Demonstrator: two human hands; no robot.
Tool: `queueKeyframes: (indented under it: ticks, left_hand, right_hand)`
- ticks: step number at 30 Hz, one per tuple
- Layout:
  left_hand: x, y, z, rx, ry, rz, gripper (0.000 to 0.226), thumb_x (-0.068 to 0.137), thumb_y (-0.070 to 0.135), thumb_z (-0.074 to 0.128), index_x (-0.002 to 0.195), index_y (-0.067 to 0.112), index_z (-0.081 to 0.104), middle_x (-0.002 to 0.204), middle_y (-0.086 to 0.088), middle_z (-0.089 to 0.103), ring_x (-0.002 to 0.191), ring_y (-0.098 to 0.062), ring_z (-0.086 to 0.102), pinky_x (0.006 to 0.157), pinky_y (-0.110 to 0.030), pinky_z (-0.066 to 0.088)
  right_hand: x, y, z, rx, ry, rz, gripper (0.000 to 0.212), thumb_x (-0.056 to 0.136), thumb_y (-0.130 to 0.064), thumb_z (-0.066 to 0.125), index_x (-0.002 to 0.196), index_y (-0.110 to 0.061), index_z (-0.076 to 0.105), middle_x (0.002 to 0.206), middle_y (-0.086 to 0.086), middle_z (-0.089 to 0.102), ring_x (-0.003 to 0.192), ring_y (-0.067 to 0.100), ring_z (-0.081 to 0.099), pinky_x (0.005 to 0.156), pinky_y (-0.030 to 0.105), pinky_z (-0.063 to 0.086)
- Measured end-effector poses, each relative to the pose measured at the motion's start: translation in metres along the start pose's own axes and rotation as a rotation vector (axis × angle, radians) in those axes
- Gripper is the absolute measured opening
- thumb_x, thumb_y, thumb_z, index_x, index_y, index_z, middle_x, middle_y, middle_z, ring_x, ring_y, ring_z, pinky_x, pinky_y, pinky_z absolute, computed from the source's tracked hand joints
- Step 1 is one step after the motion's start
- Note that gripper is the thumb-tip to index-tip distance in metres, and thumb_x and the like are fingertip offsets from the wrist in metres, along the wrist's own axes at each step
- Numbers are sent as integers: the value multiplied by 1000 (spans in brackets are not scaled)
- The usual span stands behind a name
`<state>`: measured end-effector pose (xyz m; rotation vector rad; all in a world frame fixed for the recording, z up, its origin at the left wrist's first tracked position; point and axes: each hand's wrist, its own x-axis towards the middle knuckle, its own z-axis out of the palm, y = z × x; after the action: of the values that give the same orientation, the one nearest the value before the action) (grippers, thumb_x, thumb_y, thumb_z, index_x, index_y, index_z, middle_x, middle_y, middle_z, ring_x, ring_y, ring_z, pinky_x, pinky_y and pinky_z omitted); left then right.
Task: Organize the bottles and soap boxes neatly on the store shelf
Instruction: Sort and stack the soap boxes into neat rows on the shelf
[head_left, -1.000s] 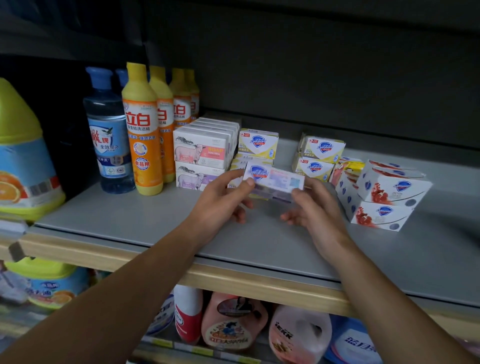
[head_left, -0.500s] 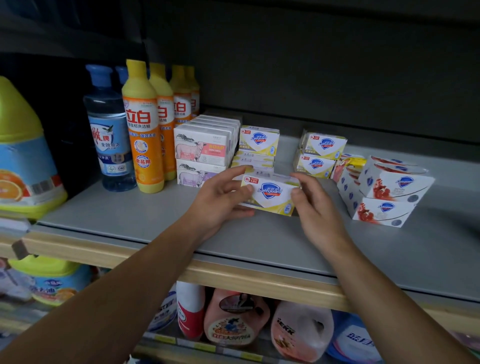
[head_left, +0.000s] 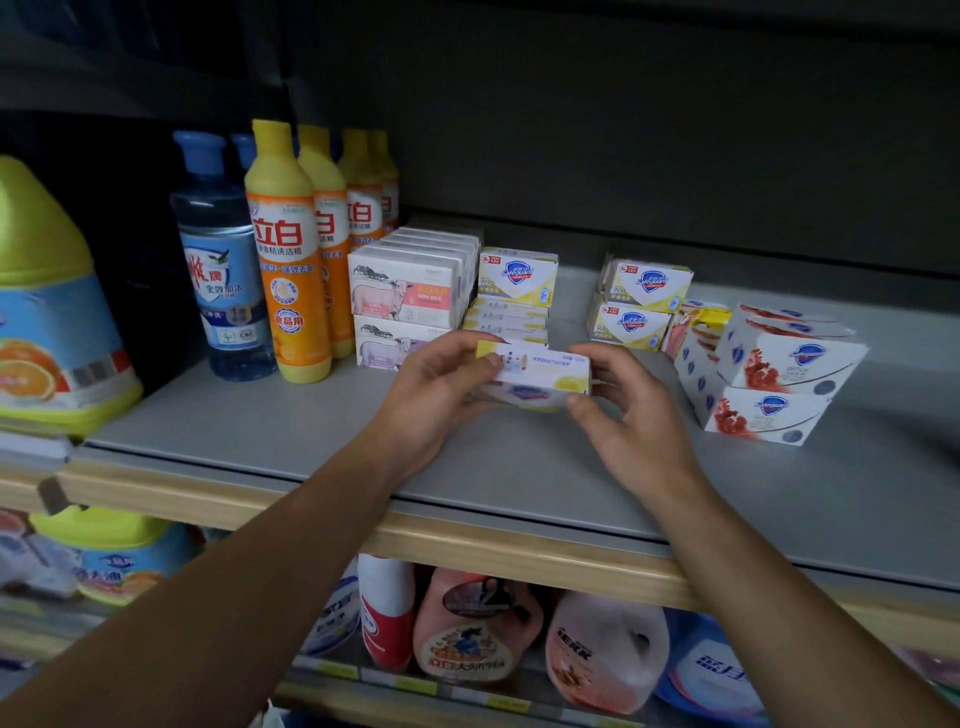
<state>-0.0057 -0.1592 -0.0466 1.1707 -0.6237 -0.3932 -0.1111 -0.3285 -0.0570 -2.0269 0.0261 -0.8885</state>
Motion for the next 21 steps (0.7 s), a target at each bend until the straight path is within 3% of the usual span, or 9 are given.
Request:
queueKeyframes:
  ticks: [2,5,10,14,18,21]
  left_hand:
    - [-2,-2,4,159,-33,87,18,90,-2,62,107,-1,63,116,-14,70,109,-28,66,93,-39,55]
    - [-3,-4,6,353,-24,107,19,88,4,68,105,13,65,101,10,74,95,-5,70,80,-21,55]
    - [2,-9,4,755,66,54,44,88,24,71,129,20,58,119,-1,66,104,-17,65,94,-37,53]
    - [3,0,-5,1034,-44,93,53,88,42,67,136,26,51,116,9,60,99,-10,60,81,-20,47]
    - [6,11,-37,1302,-63,71,53,86,46,68,131,23,56,124,3,64,111,-18,59,84,-23,42]
    - [5,6,-54,1522,-85,50,47,88,52,59,122,20,63,123,-5,64,116,-26,56,91,-30,47]
  right_hand:
    - [0,0,-2,48,18,67,36,82,-25,60,109,-49,60,109,-10,68,101,15,65,87,45,56]
    - [1,5,-5,24,-14,149,30,91,-19,61,113,-40,61,108,-9,69,99,13,66,86,47,56]
    - [2,9,-6,-40,-92,260,25,93,-14,60,107,-35,60,98,-14,70,89,0,66,88,39,54]
    - [1,4,-6,-46,-83,288,30,86,-16,67,108,-36,60,101,-13,69,90,3,66,87,34,54]
    - [4,-5,-3,-110,-39,191,40,80,-16,73,111,-37,58,113,-18,60,94,-7,59,81,16,50]
    - [15,-10,-1,-270,-80,108,37,77,-20,74,112,-29,64,111,-17,59,105,-2,55,89,22,46]
